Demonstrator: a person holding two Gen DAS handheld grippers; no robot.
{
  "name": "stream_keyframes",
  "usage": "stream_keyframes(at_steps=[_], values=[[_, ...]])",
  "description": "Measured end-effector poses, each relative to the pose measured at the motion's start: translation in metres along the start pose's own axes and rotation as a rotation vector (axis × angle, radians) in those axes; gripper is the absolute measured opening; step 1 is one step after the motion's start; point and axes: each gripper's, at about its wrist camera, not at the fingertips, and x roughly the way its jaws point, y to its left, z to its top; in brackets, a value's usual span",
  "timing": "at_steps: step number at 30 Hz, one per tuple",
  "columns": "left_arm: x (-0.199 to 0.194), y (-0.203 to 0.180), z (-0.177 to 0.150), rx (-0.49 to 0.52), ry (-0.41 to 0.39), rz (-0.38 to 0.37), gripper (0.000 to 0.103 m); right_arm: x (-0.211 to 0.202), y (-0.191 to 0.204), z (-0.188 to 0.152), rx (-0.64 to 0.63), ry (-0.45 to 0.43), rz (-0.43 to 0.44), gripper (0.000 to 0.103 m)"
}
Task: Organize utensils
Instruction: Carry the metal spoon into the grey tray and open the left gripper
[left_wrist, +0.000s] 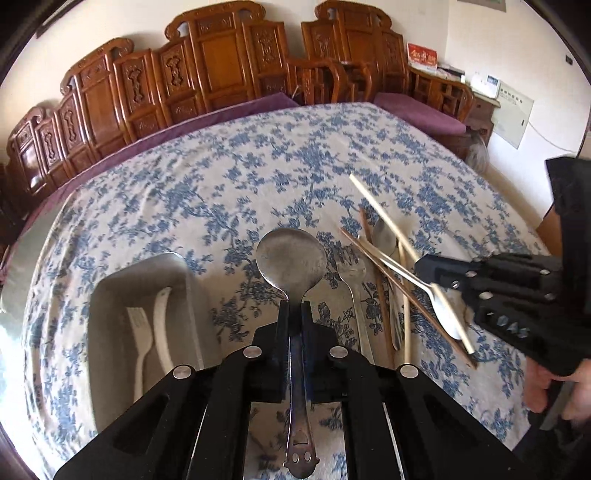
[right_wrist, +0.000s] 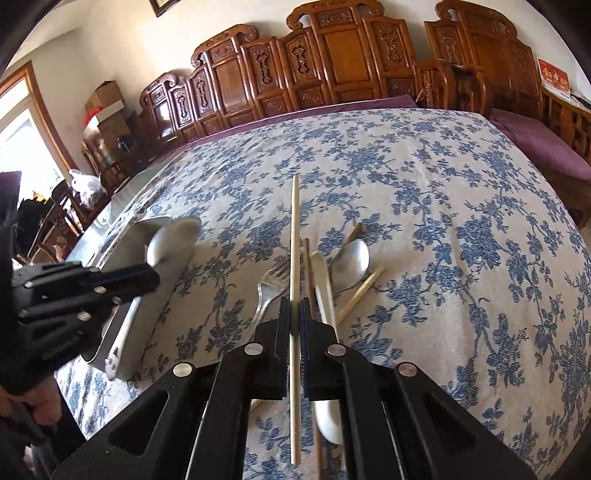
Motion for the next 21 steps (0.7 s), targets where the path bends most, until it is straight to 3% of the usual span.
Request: stream_keyframes(at_steps=[14,21], values=[[-0.056,0.037,-0.011,-0.034,-0.078,0.009,0.005,-0.004,0.054,-0.008,-0.100,-0.004,0.073,0.006],[-0.054,0.070,-0.020,-0.087,-0.068,0.038,0.005,-0.004,0.068,-0.011,-0.120,-0.001,0.100,0.006]])
